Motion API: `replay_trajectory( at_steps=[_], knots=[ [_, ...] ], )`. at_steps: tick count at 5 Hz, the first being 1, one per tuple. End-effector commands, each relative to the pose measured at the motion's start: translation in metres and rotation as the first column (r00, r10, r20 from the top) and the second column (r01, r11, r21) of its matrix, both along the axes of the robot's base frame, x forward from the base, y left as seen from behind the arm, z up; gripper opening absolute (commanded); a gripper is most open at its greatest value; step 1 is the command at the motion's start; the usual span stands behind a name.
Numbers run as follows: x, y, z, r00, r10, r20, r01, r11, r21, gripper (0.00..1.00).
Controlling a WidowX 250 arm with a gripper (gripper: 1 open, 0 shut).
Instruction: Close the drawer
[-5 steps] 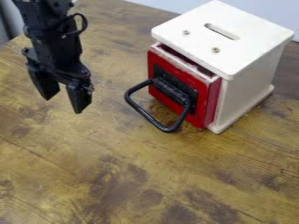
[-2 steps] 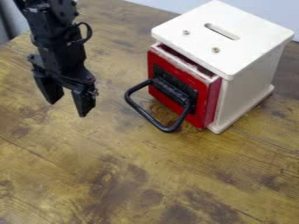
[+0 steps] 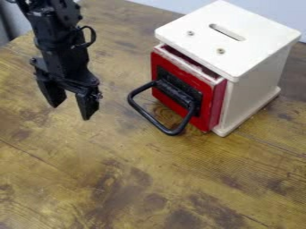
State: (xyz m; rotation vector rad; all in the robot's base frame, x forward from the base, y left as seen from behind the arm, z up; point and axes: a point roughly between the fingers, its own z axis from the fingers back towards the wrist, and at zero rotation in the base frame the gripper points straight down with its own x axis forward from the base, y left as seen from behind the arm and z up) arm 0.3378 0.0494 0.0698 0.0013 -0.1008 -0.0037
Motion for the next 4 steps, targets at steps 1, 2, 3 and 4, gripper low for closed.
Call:
replay_trajectory(
  at_steps=[1,2,3,4],
  knots=[
    [0.0108,0.0048,0.0152,0.998,0.015,0.059,-0.016,1.000,0.013,1.00],
    [0.0114,0.0043,0.0133,0.998,0.025,0.063,-0.025,1.000,0.012,1.00],
    [0.0117,0.0028,0.0108,0.998,0.030,0.055,-0.030,0.999,0.011,1.00],
    [0.0117,0.0018,0.0082,0.998,0.033,0.059,-0.034,0.999,0.012,1.00]
  ],
)
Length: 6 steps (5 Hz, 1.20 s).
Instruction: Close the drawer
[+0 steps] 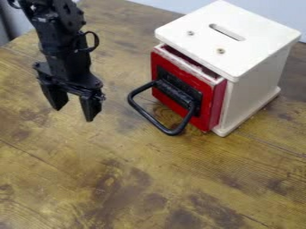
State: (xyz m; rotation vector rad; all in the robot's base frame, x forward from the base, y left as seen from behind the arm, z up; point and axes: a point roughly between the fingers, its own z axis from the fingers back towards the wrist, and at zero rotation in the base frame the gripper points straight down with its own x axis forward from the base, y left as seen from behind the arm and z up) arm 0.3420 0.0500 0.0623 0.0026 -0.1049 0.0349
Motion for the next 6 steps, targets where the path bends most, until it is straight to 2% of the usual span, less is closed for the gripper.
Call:
replay_trajectory(
  at_steps=[1,6],
  knots=[
    [0.0075,0.0004,0.0130,0.999,-0.001,0.049,0.000,1.000,0.014,1.00],
    [0.0069,-0.0045,0.0057,0.999,0.000,0.033,0.000,1.000,0.006,1.00]
  ],
)
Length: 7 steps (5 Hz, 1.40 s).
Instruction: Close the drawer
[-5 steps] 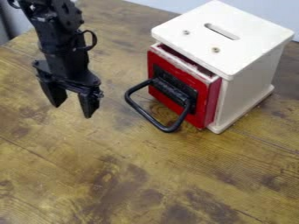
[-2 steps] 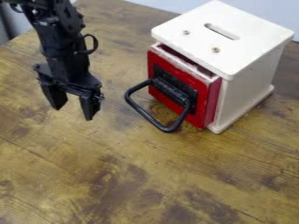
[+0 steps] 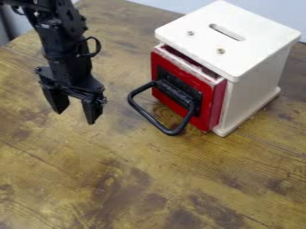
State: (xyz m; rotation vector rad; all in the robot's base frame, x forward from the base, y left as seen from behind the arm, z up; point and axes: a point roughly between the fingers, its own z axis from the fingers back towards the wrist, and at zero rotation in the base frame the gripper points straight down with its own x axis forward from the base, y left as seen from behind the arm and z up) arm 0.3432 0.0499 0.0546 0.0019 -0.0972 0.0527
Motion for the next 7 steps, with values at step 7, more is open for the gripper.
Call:
replay_trajectory(
  at_steps=[7],
  knots=[
    [0.013,-0.026,0.006,0.997,-0.046,0.058,0.045,0.999,0.013,1.00]
  ],
)
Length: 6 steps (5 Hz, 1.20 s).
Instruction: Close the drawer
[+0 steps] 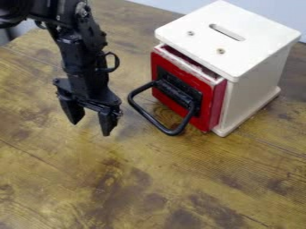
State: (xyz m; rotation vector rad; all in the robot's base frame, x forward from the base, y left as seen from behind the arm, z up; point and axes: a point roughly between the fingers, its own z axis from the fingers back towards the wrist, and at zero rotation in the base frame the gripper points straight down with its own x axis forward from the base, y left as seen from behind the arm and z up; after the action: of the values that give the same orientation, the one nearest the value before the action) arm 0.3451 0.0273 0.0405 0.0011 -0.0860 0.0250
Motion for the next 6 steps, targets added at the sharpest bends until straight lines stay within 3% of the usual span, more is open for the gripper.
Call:
replay_trajectory(
  at_steps=[1,4,6],
  knots=[
    [0.015,-0.008,0.025,0.996,-0.024,0.083,0.023,1.000,0.011,1.00],
    [0.027,-0.021,0.022,0.997,-0.044,0.070,0.044,0.999,0.012,1.00],
    [0.030,-0.026,0.026,0.995,-0.045,0.085,0.044,0.999,0.009,1.00]
  ],
)
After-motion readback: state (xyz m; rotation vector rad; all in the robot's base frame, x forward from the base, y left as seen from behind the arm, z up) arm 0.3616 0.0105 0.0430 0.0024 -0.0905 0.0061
